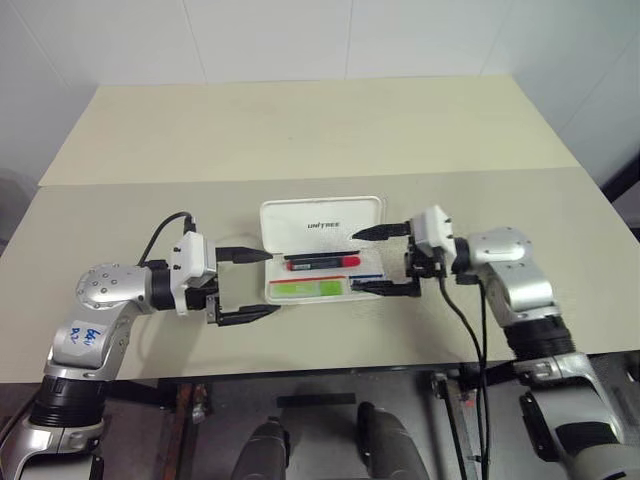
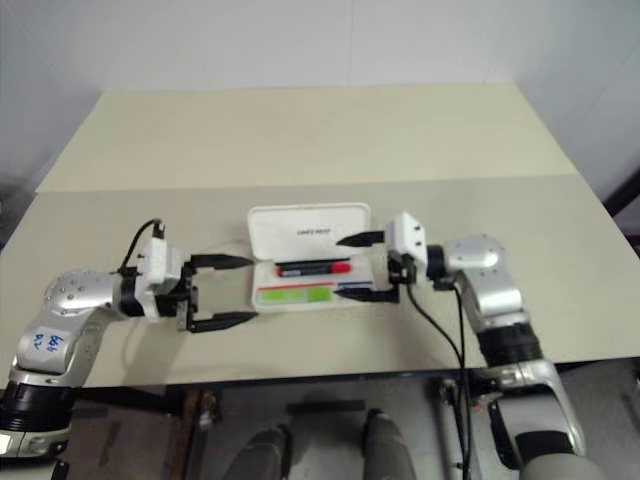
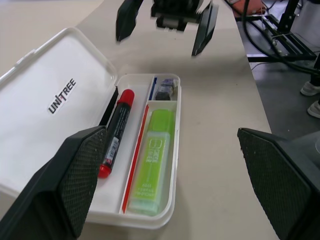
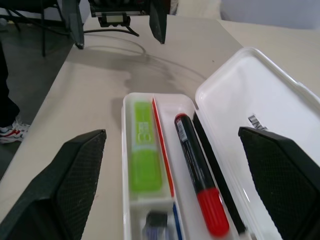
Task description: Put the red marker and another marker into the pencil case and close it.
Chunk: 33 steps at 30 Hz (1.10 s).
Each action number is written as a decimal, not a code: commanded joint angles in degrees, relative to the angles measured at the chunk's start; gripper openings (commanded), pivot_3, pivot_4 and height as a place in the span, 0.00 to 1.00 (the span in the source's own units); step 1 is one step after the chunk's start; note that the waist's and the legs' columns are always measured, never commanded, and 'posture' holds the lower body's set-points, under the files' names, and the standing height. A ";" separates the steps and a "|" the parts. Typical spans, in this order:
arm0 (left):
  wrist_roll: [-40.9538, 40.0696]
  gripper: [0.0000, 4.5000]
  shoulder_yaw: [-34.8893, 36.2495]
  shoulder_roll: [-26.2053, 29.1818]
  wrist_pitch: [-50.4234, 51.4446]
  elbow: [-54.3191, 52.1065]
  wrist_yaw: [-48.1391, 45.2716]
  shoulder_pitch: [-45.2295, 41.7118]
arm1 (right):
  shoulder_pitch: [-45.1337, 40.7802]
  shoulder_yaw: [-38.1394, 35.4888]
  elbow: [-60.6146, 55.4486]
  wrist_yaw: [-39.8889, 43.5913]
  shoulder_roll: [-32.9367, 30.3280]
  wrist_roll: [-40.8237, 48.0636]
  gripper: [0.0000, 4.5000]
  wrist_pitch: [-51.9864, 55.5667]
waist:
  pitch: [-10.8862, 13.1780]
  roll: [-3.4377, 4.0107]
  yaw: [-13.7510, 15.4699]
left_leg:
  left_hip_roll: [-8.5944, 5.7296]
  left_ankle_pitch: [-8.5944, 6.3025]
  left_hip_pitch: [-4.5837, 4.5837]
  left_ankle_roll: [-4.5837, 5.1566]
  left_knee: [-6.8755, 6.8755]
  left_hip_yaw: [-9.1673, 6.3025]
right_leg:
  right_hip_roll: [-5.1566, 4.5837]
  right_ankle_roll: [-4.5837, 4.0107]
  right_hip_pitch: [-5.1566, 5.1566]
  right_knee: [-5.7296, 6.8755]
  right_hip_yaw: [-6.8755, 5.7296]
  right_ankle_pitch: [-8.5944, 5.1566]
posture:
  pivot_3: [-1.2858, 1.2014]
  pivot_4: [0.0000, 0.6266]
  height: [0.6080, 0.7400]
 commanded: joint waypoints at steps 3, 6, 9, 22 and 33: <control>-3.14 1.00 5.15 0.53 -0.30 2.41 0.16 0.46 | 6.75 -7.86 -7.25 -0.55 -8.51 3.67 0.99 2.70 | 0.00 0.00 -0.02 | 0.00 0.00 0.00 0.00 -0.02 0.02 | 0.00 0.00 0.00 -0.02 0.00 0.00 | 0.52 0.24 1.00; -3.43 0.91 6.15 0.84 -1.04 4.07 -1.16 1.02 | 9.08 -10.28 -6.93 -0.78 -11.44 3.76 1.00 1.75 | 0.00 0.00 -0.27 | 0.00 0.00 0.03 0.01 0.03 0.06 | 0.00 0.00 0.01 -0.03 0.02 0.00 | 0.52 0.24 1.00; -3.26 0.71 7.06 0.85 -1.60 5.68 -1.04 1.61 | 10.08 -11.84 -6.30 -1.25 -12.87 3.31 1.00 0.83 | 0.00 0.00 -0.41 | 0.05 0.00 0.16 0.01 0.02 0.17 | 0.04 -0.02 0.00 -0.08 0.09 -0.01 | 0.52 0.24 1.00; -0.81 0.00 10.02 -1.53 -9.30 10.82 4.89 2.83 | 9.91 -11.79 -6.18 -4.54 -13.12 2.20 1.00 -0.62 | 0.00 0.00 -0.13 | 0.08 0.00 0.33 0.01 0.05 0.36 | 0.05 -0.04 0.05 -0.03 0.28 -0.01 | 0.52 0.24 1.00; 10.88 0.00 4.51 -5.81 -4.58 20.24 23.23 -4.46 | 9.40 -10.70 -7.19 -5.88 -12.86 1.51 1.00 -1.11 | 0.01 -0.03 0.27 | 0.07 0.01 0.42 0.00 0.09 0.41 | 0.06 0.04 0.11 0.02 0.34 0.07 | 0.52 0.24 1.00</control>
